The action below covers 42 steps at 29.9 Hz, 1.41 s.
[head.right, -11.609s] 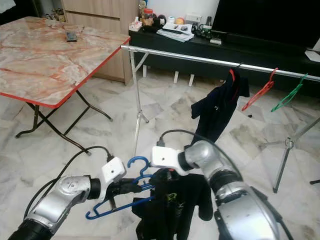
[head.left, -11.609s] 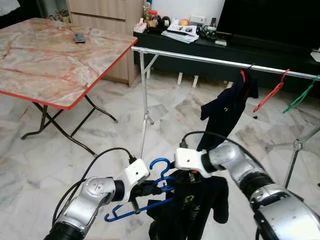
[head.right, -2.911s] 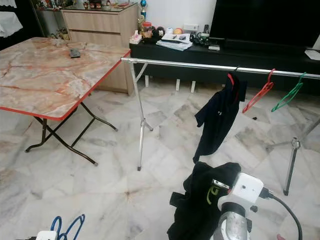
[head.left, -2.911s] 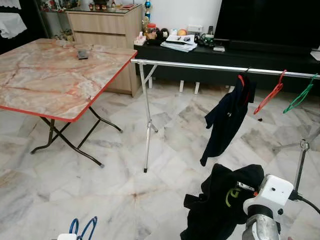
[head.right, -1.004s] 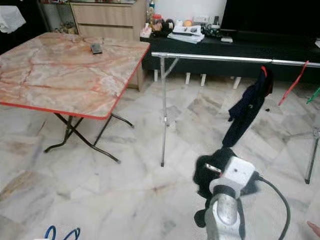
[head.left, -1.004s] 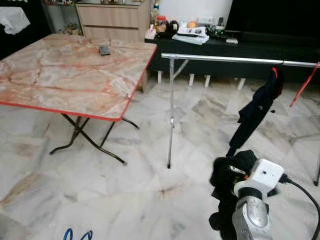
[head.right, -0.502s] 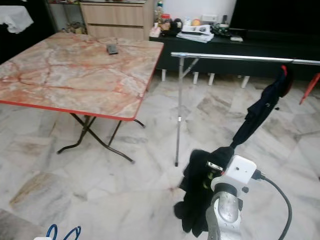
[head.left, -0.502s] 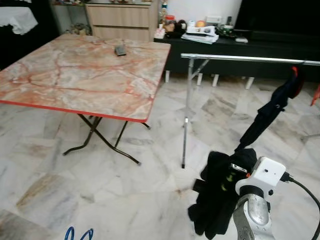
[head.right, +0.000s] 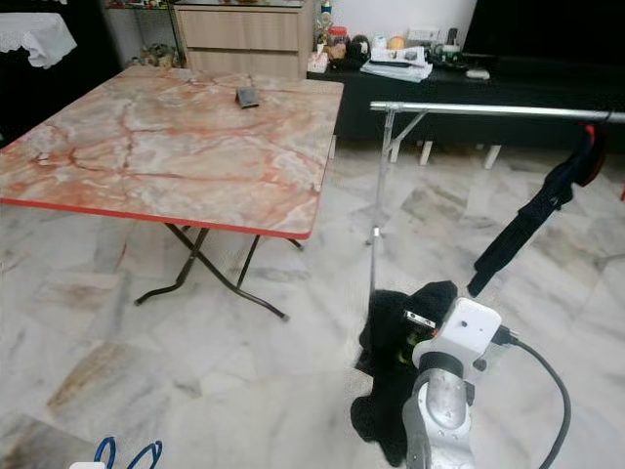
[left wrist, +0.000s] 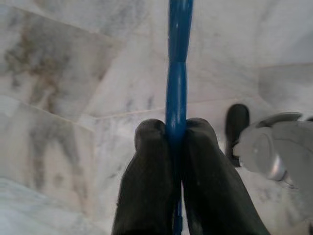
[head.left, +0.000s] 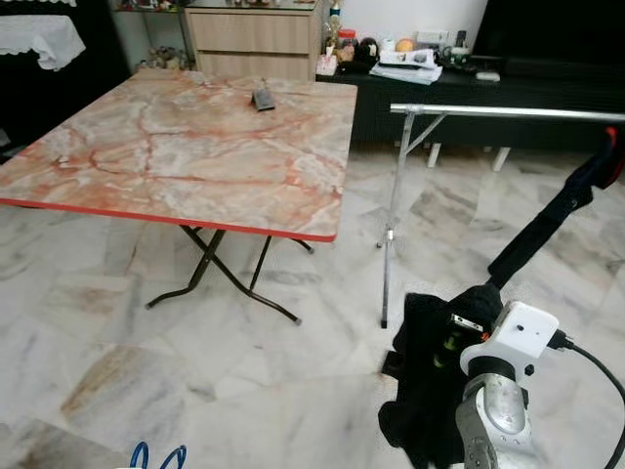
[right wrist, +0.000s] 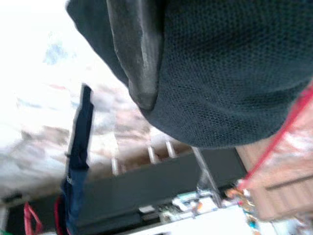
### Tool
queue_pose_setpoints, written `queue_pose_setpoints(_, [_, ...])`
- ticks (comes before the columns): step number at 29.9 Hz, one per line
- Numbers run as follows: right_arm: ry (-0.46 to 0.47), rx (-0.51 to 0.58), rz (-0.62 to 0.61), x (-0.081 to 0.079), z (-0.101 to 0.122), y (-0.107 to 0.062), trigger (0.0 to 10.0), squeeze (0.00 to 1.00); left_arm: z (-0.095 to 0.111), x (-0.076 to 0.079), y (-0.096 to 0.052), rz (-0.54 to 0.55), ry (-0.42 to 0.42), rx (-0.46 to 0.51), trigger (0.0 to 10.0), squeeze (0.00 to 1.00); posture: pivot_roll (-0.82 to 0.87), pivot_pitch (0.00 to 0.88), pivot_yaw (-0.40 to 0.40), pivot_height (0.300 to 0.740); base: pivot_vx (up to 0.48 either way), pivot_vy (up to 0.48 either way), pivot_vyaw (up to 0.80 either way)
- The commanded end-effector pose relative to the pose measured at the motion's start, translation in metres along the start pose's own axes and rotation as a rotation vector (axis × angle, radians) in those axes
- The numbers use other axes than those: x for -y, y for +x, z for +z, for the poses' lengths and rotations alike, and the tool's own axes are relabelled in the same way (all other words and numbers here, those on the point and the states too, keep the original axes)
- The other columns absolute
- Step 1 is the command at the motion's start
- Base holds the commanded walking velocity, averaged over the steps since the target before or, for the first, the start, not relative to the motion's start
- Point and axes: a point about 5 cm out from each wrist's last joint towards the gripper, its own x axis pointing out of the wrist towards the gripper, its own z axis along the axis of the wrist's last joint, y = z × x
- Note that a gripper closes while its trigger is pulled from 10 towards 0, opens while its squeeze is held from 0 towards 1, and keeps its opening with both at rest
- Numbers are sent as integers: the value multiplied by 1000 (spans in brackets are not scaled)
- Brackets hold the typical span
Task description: Hang hanger
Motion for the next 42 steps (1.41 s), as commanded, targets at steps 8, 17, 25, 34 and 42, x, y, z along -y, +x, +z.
queue_pose_setpoints(8, [-1,54,26,-5,13,3,10000,0,-10,0,-2,4,-8,-33,10000,0,36,79,16,740,0,355,0])
queue_pose_setpoints(17, [-6,58,36,-8,14,3,10000,0,-17,7,-3,-7,-11,-45,10000,0,29,50,13,740,0,354,0])
queue_pose_setpoints(25, [-5,59,46,-11,13,4,10000,0,-21,15,-3,-16,-7,-53,10000,0,32,24,12,740,0,356,0])
queue_pose_setpoints(34, [0,61,50,-13,13,6,10000,0,-24,20,-4,-24,2,-58,10000,0,37,0,11,740,0,348,0])
queue_pose_setpoints(42, [4,52,57,-14,9,5,10000,0,-26,5,-6,-6,0,-67,10000,0,51,0,4,740,0,337,0])
